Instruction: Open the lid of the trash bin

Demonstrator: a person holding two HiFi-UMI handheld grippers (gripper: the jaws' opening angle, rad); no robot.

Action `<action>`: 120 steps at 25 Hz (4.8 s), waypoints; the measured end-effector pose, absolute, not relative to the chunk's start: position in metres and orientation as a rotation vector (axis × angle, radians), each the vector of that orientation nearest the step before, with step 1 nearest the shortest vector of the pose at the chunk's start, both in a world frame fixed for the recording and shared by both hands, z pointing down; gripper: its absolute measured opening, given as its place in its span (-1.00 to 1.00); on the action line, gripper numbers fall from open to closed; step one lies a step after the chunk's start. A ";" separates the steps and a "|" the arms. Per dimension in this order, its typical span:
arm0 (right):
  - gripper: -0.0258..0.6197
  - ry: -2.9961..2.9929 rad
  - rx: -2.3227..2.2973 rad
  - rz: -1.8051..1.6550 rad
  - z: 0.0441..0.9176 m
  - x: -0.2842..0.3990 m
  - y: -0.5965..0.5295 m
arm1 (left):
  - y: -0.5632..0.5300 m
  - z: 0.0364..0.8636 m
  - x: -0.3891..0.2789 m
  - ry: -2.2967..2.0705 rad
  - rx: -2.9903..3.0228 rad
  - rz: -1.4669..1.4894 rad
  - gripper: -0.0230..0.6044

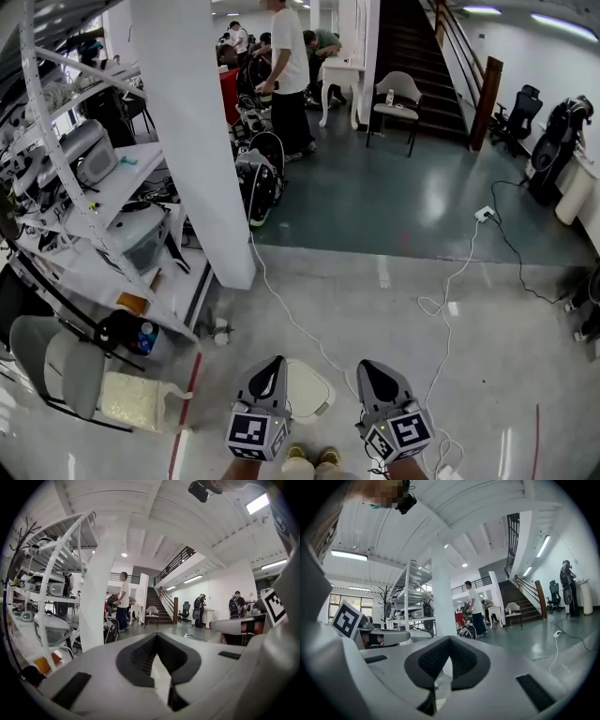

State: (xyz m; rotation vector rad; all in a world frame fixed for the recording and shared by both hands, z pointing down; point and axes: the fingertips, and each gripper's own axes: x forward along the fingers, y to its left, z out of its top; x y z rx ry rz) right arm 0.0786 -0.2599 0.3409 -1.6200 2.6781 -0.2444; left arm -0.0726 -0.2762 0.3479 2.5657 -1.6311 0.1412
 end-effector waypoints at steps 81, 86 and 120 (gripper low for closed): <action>-0.90 2.968 -1.793 -1.716 0.943 0.038 -0.215 | -0.281 0.642 -0.084 -1.495 2.414 0.334 -0.96; -0.89 2.977 -1.793 -1.713 0.946 0.038 -0.216 | -0.278 0.649 -0.083 -1.492 2.404 0.338 -0.96; -0.89 2.801 -1.861 -1.457 0.778 0.064 -0.298 | -0.253 0.554 -0.067 -1.436 2.443 0.330 -0.96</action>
